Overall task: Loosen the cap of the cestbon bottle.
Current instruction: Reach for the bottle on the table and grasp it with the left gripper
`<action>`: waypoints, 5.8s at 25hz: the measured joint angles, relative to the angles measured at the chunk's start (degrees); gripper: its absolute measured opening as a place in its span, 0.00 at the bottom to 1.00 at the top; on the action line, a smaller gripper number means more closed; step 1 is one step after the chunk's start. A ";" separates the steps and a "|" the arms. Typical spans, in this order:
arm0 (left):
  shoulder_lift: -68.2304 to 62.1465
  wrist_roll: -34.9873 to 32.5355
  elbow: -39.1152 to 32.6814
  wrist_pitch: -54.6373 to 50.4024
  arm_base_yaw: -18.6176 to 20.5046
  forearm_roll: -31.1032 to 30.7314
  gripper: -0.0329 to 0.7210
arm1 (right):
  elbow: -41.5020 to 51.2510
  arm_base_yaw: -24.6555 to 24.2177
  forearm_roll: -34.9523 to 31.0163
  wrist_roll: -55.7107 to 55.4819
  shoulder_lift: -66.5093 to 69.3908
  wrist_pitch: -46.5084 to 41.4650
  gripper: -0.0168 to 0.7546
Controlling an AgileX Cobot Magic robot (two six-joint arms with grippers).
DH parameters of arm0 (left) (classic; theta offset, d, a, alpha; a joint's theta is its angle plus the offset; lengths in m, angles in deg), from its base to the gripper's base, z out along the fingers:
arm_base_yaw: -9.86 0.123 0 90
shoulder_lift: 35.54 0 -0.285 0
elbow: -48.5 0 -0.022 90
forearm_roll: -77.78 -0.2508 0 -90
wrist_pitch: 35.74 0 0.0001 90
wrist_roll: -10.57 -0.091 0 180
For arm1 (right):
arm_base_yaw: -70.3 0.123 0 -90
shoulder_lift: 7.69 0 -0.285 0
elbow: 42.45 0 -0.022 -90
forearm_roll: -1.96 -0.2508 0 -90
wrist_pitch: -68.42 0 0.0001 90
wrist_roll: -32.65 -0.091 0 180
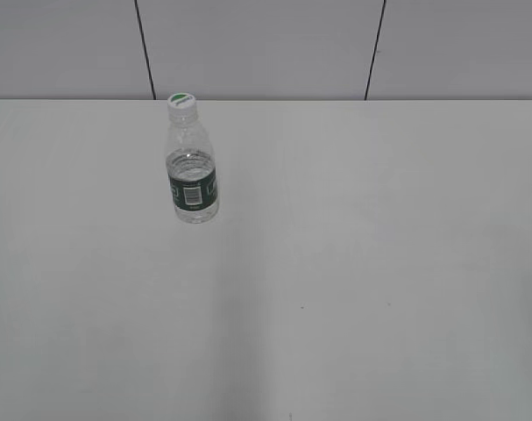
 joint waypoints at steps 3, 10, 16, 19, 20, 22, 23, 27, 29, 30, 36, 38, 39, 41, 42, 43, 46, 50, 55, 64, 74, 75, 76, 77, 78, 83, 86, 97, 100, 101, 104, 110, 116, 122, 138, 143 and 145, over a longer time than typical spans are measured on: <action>0.00 0.00 0.00 0.00 0.00 0.00 0.60 | 0.00 0.00 0.00 0.00 0.00 0.00 0.56; 0.00 0.00 0.00 0.00 0.00 0.00 0.60 | 0.00 0.00 0.00 0.00 0.00 0.00 0.56; 0.00 0.00 0.00 0.00 0.00 0.00 0.60 | 0.00 0.00 0.00 0.00 0.00 0.00 0.56; 0.00 0.00 0.00 0.00 0.00 0.00 0.60 | 0.00 0.00 0.00 0.00 0.00 0.00 0.56; 0.00 0.00 0.00 0.00 0.00 0.00 0.60 | 0.00 0.00 0.00 0.00 0.00 0.00 0.56; 0.00 0.00 0.00 0.00 0.00 0.00 0.60 | 0.00 0.00 0.00 0.00 0.00 0.00 0.56; 0.00 0.00 0.00 0.00 0.00 0.00 0.60 | 0.00 0.00 0.00 0.00 0.00 0.00 0.56; 0.00 0.00 0.06 0.06 0.00 0.20 0.60 | 0.00 0.00 0.00 0.00 0.00 0.00 0.56; -0.44 0.00 0.77 1.20 0.00 0.16 0.60 | 0.00 0.00 0.00 0.00 0.00 0.00 0.56; -1.24 0.00 1.28 3.04 0.00 0.54 0.60 | 0.00 0.00 -0.11 0.00 0.00 0.00 0.56; -11.91 -5.18 3.90 18.66 -0.05 4.41 0.60 | 0.00 0.00 -2.14 0.00 0.00 0.00 0.56; -16.89 -7.35 3.95 26.38 -0.50 6.73 0.60 | 0.00 0.00 -3.48 0.00 0.39 0.00 0.56; -19.45 -7.93 3.95 30.76 -0.86 7.34 0.60 | 0.00 0.00 -3.48 0.00 0.77 0.00 0.56; -24.49 -8.73 3.95 38.33 -1.27 7.99 0.60 | -0.21 0.00 -3.48 0.00 1.61 -0.05 0.56; -27.49 -8.88 3.95 41.93 -1.49 8.25 0.60 | -0.26 0.00 -3.79 0.00 2.13 -0.05 0.56; -30.04 -9.04 3.97 45.05 -1.62 8.31 0.60 | -0.33 0.00 -3.79 0.00 2.61 -0.11 0.56; -39.42 -9.09 3.97 52.66 -2.52 8.43 0.60 | -0.50 0.00 -4.00 0.00 4.32 -0.17 0.56; -52.37 -9.24 1.14 68.38 -6.94 9.03 0.60 | -0.52 0.00 -4.06 0.00 5.64 -0.22 0.56; -67.78 -6.37 -5.86 89.40 -15.30 5.71 0.60 | -0.52 0.00 -4.11 0.00 6.74 -0.22 0.56; -96.59 8.13 -9.31 118.63 -17.40 -17.25 0.60 | -2.17 0.00 -4.11 0.00 7.59 -1.31 0.56; -111.41 10.34 -1.88 125.09 -17.40 -29.55 0.60 | -7.07 0.00 -4.06 0.00 16.88 -3.60 0.56; -112.01 10.41 -1.02 125.14 -17.40 -29.55 0.60 | -7.57 0.00 -4.06 0.00 18.20 -3.55 0.56; -112.47 10.53 -0.43 125.30 -17.40 -29.55 0.60 | -7.94 0.00 -4.06 0.00 19.49 -3.54 0.56; -112.98 10.53 -0.21 125.72 -17.40 -29.55 0.60 | -8.09 0.00 -4.06 0.00 20.65 -3.46 0.56; -113.45 10.53 -0.02 126.25 -17.40 -29.55 0.60 | -8.09 0.00 -4.06 0.00 21.51 -3.41 0.56; -114.27 10.65 0.09 128.39 -17.51 -26.34 0.60 | -8.09 0.00 -4.06 -0.12 24.39 -2.29 0.56; -114.27 10.54 0.51 128.52 -17.51 -23.87 0.68 | -8.09 0.00 -4.06 -0.63 24.45 -0.27 0.56; -115.60 10.48 5.45 125.12 -17.51 -27.66 0.75 | -8.09 0.00 -4.06 -1.55 24.45 3.08 0.56; -119.05 10.48 8.29 125.06 -17.51 -29.64 0.75 | -8.09 0.00 -4.07 -1.55 24.45 3.42 0.56; -120.09 10.48 9.15 125.06 -17.51 -30.53 0.75 | -8.09 0.00 -4.07 -1.55 24.45 3.49 0.56; -123.37 10.55 11.30 125.77 -17.51 -33.55 0.75 | -8.09 0.00 -3.86 -1.55 24.45 3.61 0.56; -127.39 12.13 15.98 126.36 -17.60 -37.35 0.75 | -8.09 0.00 -3.90 -3.41 26.96 3.43 0.56; -129.84 13.29 19.79 126.66 -17.89 -37.40 0.75 | -8.09 0.00 -5.84 -3.68 32.64 3.43 0.56; -133.10 13.52 22.15 126.86 -19.49 -37.16 0.75 | -8.23 0.00 -10.47 -3.80 38.57 3.19 0.56; -133.25 13.51 22.38 127.10 -19.54 -38.30 0.57 | -17.14 0.00 -10.73 -5.26 41.78 1.73 0.57; -133.25 13.51 23.50 126.87 -22.74 -41.74 0.57 | -17.37 0.00 -10.85 -5.70 44.39 1.79 0.57; -133.25 13.51 24.42 126.74 -25.03 -42.55 0.57 | -17.50 0.00 -11.11 -5.95 46.22 1.79 0.57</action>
